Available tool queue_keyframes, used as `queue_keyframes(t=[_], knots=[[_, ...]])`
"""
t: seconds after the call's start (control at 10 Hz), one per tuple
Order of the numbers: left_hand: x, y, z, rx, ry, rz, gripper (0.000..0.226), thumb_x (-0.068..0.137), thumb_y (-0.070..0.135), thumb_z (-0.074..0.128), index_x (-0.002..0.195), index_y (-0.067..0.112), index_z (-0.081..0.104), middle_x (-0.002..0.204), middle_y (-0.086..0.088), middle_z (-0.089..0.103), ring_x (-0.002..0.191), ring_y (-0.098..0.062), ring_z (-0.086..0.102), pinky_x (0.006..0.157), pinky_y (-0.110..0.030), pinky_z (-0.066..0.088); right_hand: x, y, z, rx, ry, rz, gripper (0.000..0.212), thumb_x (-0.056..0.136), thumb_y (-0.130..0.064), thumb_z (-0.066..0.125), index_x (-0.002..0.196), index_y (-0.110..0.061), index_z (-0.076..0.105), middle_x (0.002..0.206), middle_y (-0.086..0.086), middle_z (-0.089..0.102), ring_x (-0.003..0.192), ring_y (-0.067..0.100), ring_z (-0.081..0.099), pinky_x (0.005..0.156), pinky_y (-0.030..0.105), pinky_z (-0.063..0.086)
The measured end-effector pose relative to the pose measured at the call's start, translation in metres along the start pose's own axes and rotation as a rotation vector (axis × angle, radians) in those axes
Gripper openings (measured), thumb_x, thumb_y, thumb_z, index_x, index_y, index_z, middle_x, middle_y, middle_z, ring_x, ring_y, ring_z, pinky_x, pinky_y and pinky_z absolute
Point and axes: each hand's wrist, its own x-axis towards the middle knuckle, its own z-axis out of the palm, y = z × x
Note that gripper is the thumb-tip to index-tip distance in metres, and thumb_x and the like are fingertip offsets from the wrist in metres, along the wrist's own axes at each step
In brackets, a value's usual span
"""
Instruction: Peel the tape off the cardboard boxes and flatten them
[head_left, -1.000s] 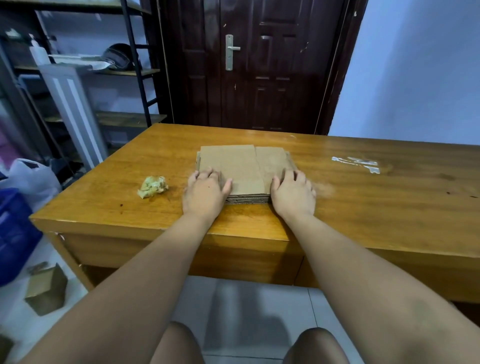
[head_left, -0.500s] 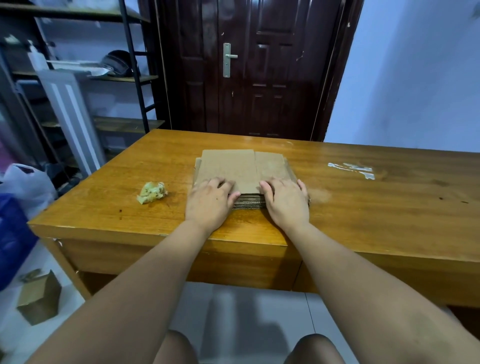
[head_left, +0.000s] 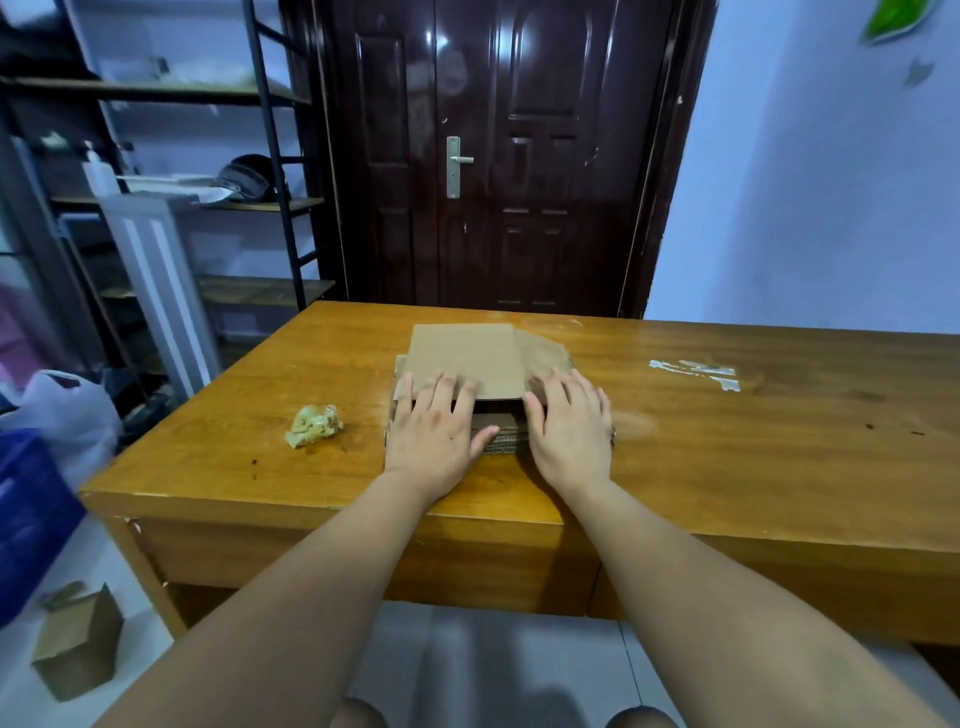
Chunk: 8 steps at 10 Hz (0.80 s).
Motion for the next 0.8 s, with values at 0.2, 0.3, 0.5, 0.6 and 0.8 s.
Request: queue_keyframes(t=[0.2, 0.3, 0.5, 0.6, 0.8], knots=[[0.004, 0.019, -0.024, -0.010, 0.009, -0.019, 0.080, 0.094, 0.060, 0.031, 0.153, 0.012, 0.007, 0.160, -0.010, 0.011, 0.148, -0.027, 0.002, 0.117, -0.048, -0.003, 0.002, -0.024, -0.026, 0.139, 0.024, -0.025, 0.054, 0.100, -0.041, 0.038, 0.150, -0.025, 0.026, 0.158, 0.005, 0.024, 0.145, 0.023, 0.022, 0.117, 0.044, 0.021], [0.000, 0.025, -0.034, -0.028, -0.010, -0.027, 0.075, 0.096, 0.054, 0.031, 0.153, 0.013, 0.006, 0.160, -0.008, 0.009, 0.148, -0.026, 0.001, 0.117, -0.047, -0.002, -0.001, -0.026, -0.036, 0.091, -0.001, -0.033, 0.051, 0.101, -0.039, 0.036, 0.149, -0.024, 0.029, 0.158, 0.004, 0.024, 0.145, 0.023, 0.020, 0.118, 0.042, 0.021], [-0.010, 0.023, -0.048, -0.117, -0.044, -0.047, 0.057, 0.100, 0.037, 0.028, 0.153, 0.023, 0.011, 0.160, -0.003, 0.014, 0.148, -0.024, 0.005, 0.117, -0.046, 0.001, -0.012, -0.028, -0.053, -0.136, -0.174, -0.128, 0.049, 0.104, -0.039, 0.025, 0.151, -0.026, 0.025, 0.161, 0.002, 0.017, 0.149, 0.023, 0.004, 0.120, 0.042, 0.009], [-0.015, 0.016, -0.054, -0.043, -0.178, -0.061, 0.059, 0.099, 0.039, 0.028, 0.153, 0.022, 0.009, 0.161, -0.004, 0.008, 0.148, -0.027, 0.002, 0.117, -0.049, 0.001, -0.015, -0.027, -0.061, -0.217, -0.347, -0.150, 0.053, 0.103, -0.041, 0.024, 0.154, -0.028, 0.015, 0.162, 0.002, 0.008, 0.149, 0.024, -0.004, 0.119, 0.046, 0.004], [-0.024, 0.015, -0.074, -0.082, -0.253, -0.111, 0.071, 0.097, 0.036, 0.039, 0.153, 0.013, 0.002, 0.161, -0.006, 0.004, 0.148, -0.025, -0.002, 0.119, -0.046, 0.005, -0.020, -0.046, -0.085, -0.194, -0.491, -0.123, 0.056, 0.103, -0.044, 0.024, 0.154, -0.025, 0.012, 0.163, 0.002, 0.003, 0.149, 0.024, -0.004, 0.119, 0.047, 0.005]])
